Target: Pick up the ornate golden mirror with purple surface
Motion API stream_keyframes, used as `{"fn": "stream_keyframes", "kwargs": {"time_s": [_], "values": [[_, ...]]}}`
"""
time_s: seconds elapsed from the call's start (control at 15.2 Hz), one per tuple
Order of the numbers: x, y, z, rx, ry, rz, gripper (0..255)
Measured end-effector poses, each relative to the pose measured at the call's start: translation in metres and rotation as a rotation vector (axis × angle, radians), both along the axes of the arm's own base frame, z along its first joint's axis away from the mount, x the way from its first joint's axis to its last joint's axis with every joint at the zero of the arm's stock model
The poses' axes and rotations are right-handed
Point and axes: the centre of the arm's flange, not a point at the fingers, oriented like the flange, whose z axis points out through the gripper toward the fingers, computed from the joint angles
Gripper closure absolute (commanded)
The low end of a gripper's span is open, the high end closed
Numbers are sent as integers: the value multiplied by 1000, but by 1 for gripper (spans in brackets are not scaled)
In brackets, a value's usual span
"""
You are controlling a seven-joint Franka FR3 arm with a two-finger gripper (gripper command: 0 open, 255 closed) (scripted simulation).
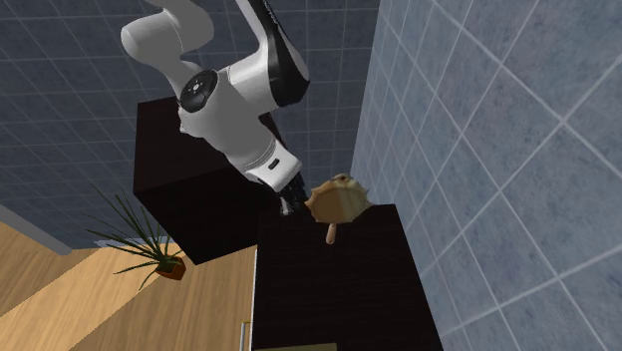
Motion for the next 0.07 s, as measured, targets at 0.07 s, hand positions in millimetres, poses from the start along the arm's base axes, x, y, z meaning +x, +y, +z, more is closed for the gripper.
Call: {"fn": "stream_keyframes", "kwargs": {"time_s": [0.07], "values": [[-1, 0, 2, 0, 0, 0, 255]]}}
